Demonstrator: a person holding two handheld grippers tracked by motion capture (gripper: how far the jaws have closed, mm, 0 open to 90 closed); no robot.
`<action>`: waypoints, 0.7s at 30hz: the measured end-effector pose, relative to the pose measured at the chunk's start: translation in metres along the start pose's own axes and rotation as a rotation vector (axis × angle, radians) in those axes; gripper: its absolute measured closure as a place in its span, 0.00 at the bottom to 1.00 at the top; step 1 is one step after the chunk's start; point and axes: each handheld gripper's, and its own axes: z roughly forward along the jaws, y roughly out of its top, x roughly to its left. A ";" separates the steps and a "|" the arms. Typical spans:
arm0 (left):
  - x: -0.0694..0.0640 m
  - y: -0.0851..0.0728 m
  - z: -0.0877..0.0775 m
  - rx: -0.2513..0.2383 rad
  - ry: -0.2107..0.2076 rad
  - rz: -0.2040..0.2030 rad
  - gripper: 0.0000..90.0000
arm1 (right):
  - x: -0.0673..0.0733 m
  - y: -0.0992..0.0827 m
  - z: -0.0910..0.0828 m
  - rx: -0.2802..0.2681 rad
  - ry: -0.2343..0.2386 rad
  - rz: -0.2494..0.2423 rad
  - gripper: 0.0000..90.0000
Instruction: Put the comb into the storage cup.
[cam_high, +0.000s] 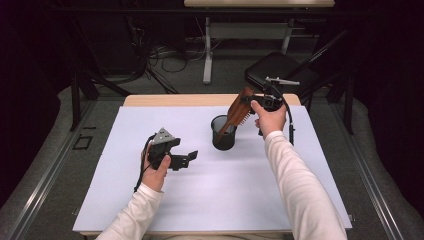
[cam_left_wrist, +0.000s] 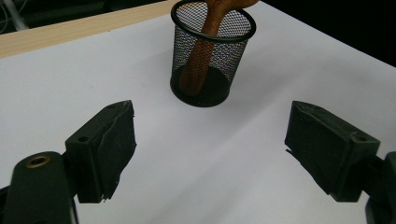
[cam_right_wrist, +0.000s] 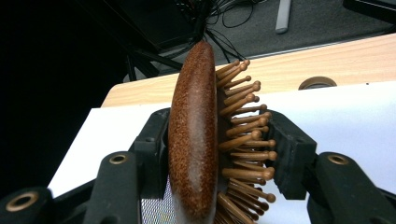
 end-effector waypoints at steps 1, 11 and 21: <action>0.000 0.000 0.000 0.000 0.000 0.000 0.18 | 0.000 0.000 0.000 0.000 0.000 0.000 0.52; 0.000 0.000 0.000 0.000 -0.002 -0.001 0.18 | -0.008 -0.001 -0.002 0.006 0.006 0.012 0.51; 0.000 0.000 0.000 -0.001 -0.002 0.000 0.18 | -0.010 -0.002 -0.002 0.008 0.009 0.016 0.51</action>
